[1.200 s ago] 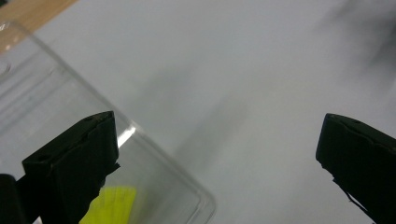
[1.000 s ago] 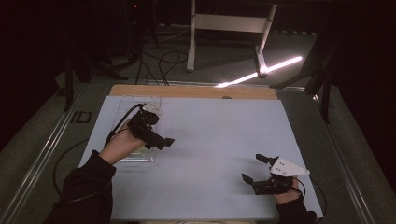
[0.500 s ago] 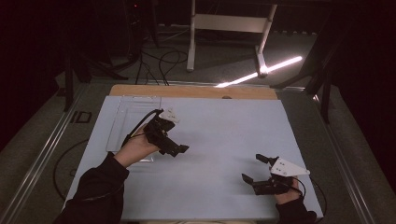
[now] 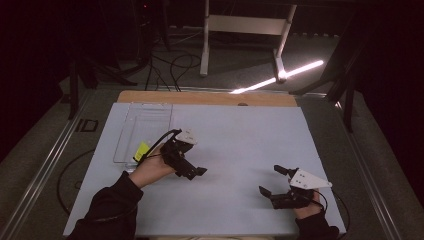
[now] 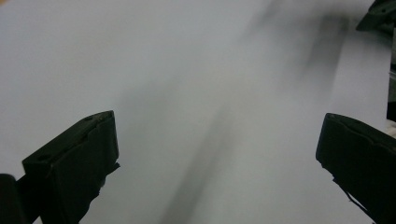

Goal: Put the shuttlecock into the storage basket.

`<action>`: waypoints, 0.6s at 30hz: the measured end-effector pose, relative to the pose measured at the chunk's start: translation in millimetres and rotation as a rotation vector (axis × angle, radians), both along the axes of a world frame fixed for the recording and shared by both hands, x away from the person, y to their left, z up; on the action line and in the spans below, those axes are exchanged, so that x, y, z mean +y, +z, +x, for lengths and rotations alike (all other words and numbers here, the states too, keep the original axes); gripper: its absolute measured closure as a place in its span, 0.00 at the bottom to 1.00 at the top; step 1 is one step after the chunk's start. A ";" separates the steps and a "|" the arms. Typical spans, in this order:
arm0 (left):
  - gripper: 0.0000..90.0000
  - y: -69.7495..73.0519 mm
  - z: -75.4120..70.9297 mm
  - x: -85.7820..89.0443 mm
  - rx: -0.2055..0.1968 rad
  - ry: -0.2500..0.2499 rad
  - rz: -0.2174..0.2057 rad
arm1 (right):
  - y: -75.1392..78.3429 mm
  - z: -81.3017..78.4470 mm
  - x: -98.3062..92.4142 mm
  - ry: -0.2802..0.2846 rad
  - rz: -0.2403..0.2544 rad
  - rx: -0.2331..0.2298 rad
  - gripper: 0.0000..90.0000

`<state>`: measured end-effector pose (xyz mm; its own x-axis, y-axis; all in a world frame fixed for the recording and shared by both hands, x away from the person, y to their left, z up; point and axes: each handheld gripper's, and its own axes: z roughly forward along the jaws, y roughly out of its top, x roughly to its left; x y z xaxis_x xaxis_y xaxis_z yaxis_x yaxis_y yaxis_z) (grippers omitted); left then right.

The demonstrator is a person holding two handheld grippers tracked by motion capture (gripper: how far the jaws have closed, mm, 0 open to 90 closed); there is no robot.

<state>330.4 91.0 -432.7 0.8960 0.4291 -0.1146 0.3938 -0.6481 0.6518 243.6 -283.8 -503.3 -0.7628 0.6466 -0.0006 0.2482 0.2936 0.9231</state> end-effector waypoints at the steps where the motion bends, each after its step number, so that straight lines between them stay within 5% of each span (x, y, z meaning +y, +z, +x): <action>1: 0.00 -2.1 -1.8 0.5 0.000 0.001 -0.010 | 0.0 0.1 0.1 0.002 0.000 0.000 0.10; 18: 0.00 -38.4 -30.5 26.7 0.029 0.028 -0.023 | -0.2 -0.1 1.2 0.008 -0.003 0.006 0.10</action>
